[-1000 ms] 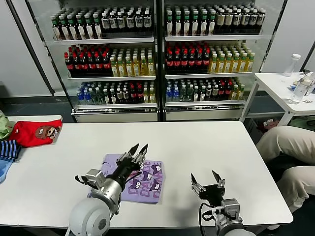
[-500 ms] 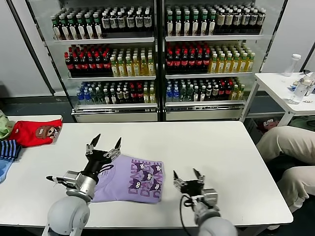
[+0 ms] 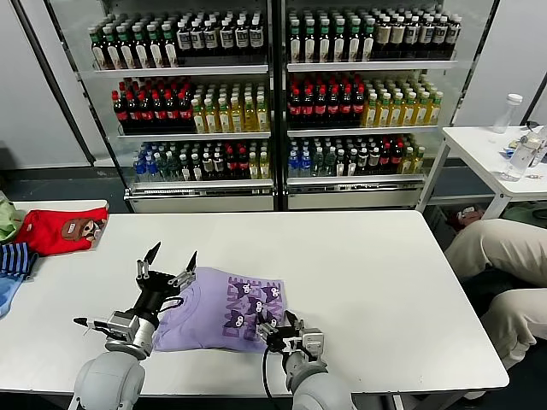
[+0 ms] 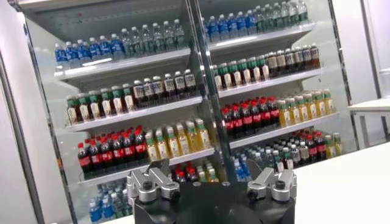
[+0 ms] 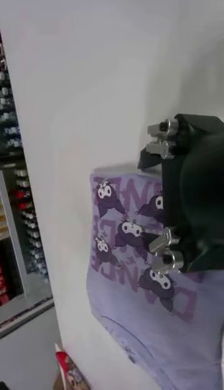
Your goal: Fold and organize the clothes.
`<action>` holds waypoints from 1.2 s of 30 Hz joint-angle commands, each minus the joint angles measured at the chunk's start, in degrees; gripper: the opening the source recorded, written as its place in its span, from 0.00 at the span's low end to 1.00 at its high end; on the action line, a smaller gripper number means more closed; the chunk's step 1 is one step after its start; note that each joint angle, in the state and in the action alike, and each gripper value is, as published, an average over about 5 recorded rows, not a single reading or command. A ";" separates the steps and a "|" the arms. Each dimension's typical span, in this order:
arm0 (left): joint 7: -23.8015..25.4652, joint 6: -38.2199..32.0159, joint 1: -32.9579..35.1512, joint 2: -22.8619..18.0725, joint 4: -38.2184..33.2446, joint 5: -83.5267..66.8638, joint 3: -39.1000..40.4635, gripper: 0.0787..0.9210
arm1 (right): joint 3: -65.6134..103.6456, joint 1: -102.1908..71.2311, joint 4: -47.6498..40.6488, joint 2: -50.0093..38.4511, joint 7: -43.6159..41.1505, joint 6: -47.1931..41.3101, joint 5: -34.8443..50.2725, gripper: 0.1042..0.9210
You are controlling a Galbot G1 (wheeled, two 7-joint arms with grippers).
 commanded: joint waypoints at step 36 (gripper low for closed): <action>2.69 -10.12 -1.68 -2.08 7.35 6.77 -0.79 0.88 | 22.64 -6.31 9.70 -11.83 -17.95 7.96 -19.20 0.38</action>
